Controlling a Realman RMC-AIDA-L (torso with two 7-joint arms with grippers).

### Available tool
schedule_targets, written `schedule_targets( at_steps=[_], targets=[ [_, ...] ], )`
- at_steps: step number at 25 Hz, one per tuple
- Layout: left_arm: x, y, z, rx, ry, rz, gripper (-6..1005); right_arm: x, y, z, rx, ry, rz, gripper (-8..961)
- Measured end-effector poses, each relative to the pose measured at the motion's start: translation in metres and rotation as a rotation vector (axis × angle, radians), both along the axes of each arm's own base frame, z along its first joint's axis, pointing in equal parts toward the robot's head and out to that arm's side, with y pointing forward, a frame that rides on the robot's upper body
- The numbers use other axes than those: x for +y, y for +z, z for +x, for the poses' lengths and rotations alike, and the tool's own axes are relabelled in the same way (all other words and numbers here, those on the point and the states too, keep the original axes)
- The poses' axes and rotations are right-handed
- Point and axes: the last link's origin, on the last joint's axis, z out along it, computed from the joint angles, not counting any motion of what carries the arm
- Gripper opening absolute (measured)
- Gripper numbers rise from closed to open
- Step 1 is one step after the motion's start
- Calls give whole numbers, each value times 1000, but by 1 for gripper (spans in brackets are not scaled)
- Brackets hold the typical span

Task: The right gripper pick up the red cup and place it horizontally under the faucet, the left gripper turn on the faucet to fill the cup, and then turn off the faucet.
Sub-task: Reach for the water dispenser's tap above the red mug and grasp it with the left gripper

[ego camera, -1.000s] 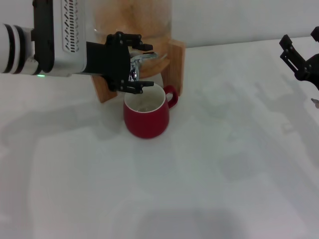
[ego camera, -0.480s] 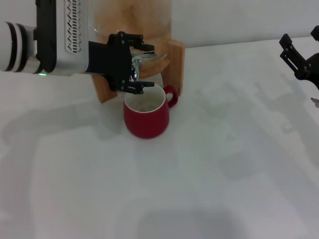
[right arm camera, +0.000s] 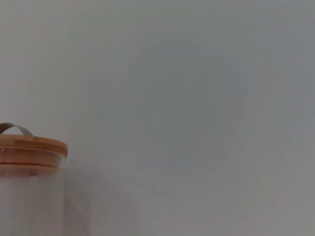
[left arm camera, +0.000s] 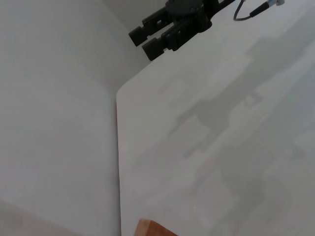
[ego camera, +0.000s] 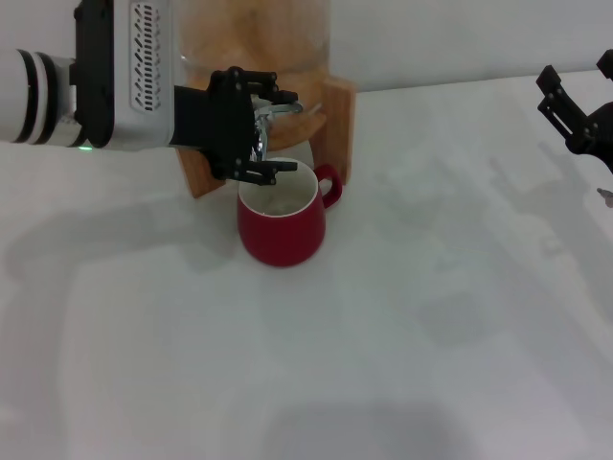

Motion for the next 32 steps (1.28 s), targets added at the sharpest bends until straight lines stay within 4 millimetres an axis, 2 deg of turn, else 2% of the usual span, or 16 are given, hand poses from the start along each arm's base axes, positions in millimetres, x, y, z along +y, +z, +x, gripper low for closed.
schedule_targets(
  at_steps=[32],
  targets=[
    [-4,9,-2,-5,2,-3,767,2,1,0,0,-6,3,817]
  ],
)
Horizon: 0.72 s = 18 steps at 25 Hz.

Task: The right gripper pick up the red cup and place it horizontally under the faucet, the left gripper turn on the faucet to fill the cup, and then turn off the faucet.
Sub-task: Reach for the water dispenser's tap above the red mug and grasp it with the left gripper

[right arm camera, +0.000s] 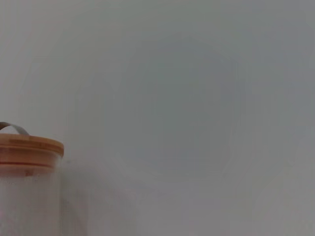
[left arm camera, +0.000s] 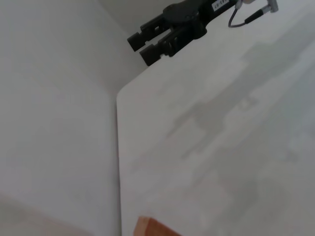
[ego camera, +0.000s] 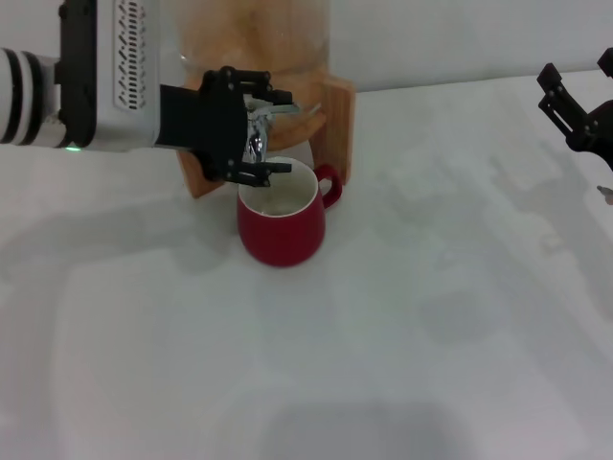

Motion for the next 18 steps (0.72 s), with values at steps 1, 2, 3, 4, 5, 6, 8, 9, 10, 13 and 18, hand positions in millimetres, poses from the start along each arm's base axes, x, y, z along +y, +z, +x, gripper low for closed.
schedule_targets(
  at_steps=[1,2,3,4,5,6,8,9,10,13,18],
  targets=[
    [0,2,-1,1,-2,7,767,0,0,0,0,0,0,817],
    [0,3,-1,1,-5,11,767,0,0,0,0,0,0,817],
    [-1,4,-2,1,-2,8,767,0,0,0,0,0,1,817],
    [-2,4,-2,0,1,5,767,1,0,0,0,-1,1,817],
    [-2,5,-3,0,6,0,766,1,0,0,0,0,1,817],
    [-2,5,-3,-1,10,-2,766,1,0,-1,0,1,2,817],
    [-2,6,-3,0,12,-3,766,3,0,-2,0,4,2,817],
    [-2,7,-3,1,12,-2,766,3,0,-3,-1,6,2,817],
    [-2,7,-3,2,11,0,766,4,0,-4,-3,8,2,817],
    [-2,7,-3,2,11,0,766,5,0,-4,-3,10,2,817],
    [-1,9,-4,2,10,4,766,5,0,-4,-2,11,0,817]
  ],
)
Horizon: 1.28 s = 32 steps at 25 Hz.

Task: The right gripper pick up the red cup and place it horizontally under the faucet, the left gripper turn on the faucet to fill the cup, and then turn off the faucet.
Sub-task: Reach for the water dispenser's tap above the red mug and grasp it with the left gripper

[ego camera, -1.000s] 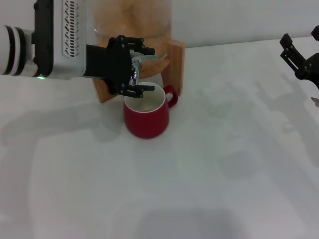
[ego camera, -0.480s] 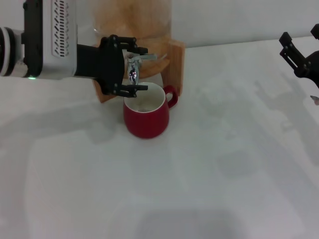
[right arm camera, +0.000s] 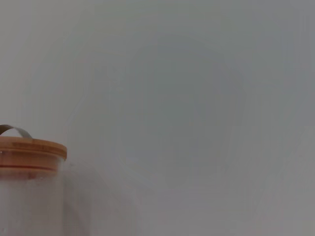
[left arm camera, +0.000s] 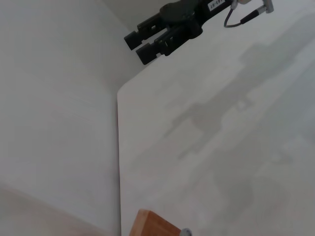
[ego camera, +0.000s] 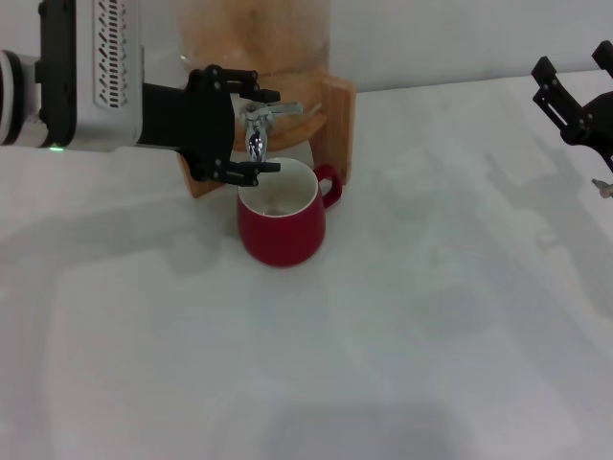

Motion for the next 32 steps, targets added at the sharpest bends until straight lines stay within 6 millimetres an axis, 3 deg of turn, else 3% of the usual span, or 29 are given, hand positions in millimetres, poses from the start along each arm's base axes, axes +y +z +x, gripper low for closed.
schedule_targets(
  at_steps=[32],
  targets=[
    [13,-9,13,18,-48,12,766,-1,-1,1,-3,-5,-4,817]
  ],
)
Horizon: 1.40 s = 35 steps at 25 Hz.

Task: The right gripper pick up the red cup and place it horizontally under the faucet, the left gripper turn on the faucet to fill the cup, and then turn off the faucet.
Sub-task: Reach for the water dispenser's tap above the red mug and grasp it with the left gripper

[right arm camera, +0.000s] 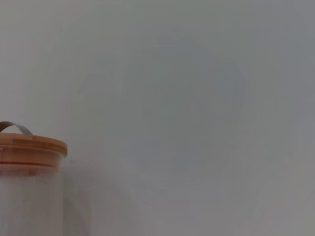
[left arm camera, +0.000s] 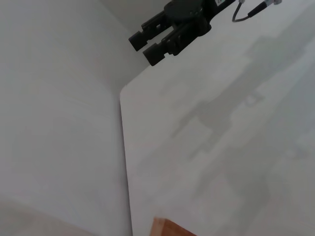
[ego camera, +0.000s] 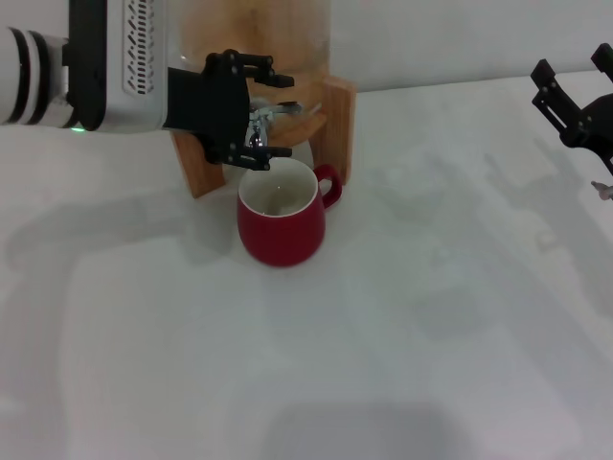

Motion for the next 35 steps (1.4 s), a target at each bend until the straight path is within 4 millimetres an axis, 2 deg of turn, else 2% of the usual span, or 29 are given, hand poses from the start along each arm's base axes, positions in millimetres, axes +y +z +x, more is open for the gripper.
schedule_targets(
  at_steps=[14,35],
  targets=[
    [-5,-11,4,-2,-13,-26,766,0,0,1,-1,-3,1,816],
    [-9,-8,-3,-4,12,-32,767,0,0,0,-2,-3,1,816]
  ],
)
